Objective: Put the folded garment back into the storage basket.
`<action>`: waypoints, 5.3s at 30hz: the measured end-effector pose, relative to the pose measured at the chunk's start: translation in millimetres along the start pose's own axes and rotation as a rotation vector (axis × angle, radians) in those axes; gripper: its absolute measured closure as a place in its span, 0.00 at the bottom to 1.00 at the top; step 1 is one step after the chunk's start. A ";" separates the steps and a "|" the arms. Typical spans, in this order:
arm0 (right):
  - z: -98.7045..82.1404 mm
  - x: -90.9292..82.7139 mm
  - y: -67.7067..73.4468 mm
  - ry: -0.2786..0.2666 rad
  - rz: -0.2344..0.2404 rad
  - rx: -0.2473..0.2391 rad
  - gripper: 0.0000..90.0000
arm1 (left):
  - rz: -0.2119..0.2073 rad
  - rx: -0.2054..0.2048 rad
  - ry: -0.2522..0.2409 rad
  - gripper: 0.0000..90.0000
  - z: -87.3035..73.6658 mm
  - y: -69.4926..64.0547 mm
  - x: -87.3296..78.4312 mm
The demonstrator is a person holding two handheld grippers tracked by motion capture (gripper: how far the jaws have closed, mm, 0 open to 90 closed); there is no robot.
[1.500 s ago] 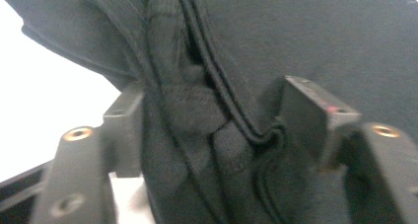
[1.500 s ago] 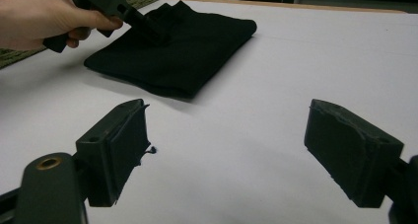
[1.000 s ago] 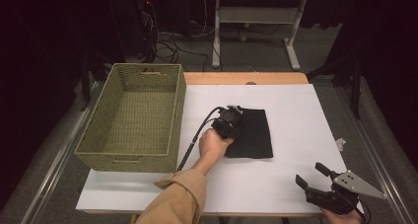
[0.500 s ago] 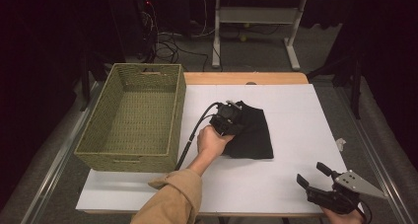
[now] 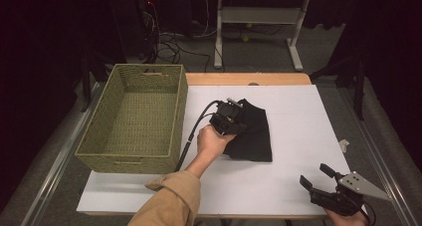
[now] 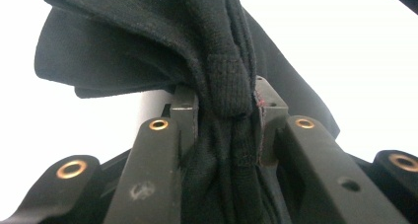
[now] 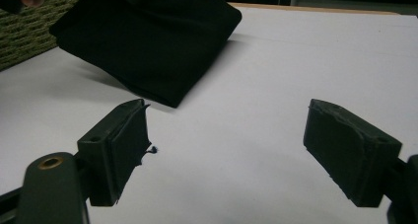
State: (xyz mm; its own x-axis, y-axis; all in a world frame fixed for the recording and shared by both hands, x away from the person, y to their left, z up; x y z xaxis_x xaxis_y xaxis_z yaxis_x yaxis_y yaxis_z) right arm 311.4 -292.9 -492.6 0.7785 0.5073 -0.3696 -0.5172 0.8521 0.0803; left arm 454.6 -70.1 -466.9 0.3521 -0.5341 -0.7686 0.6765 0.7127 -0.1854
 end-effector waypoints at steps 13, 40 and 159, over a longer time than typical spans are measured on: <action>1.2 4.0 -3.6 0.009 -0.027 -0.024 0.20 | -0.018 0.001 -0.018 0.73 1.5 -1.1 -20.6; -0.4 6.4 -8.4 0.025 -0.047 -0.034 0.20 | -0.043 0.037 -0.045 0.73 -0.2 -9.6 -60.3; -2.5 8.3 -5.7 0.040 -0.035 -0.031 0.20 | 0.033 -0.136 -0.235 0.74 -50.4 68.7 -189.6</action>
State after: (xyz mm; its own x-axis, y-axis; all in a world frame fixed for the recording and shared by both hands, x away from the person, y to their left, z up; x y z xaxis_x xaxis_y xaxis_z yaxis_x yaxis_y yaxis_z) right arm 320.0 -293.9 -498.5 0.7819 0.4712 -0.4082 -0.5010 0.8646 0.0383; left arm 401.8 103.0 -364.8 0.5236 -0.5894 -0.6152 0.5746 0.7775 -0.2558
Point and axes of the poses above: each handheld gripper's, and its own axes: x roughly forward along the jaws, z roughly out of its top, y roughly to its left, the point moved 10 cm from there along x, roughly forward along the jaws, and after that the axes turned 4 degrees about z, right-handed, at the moved point
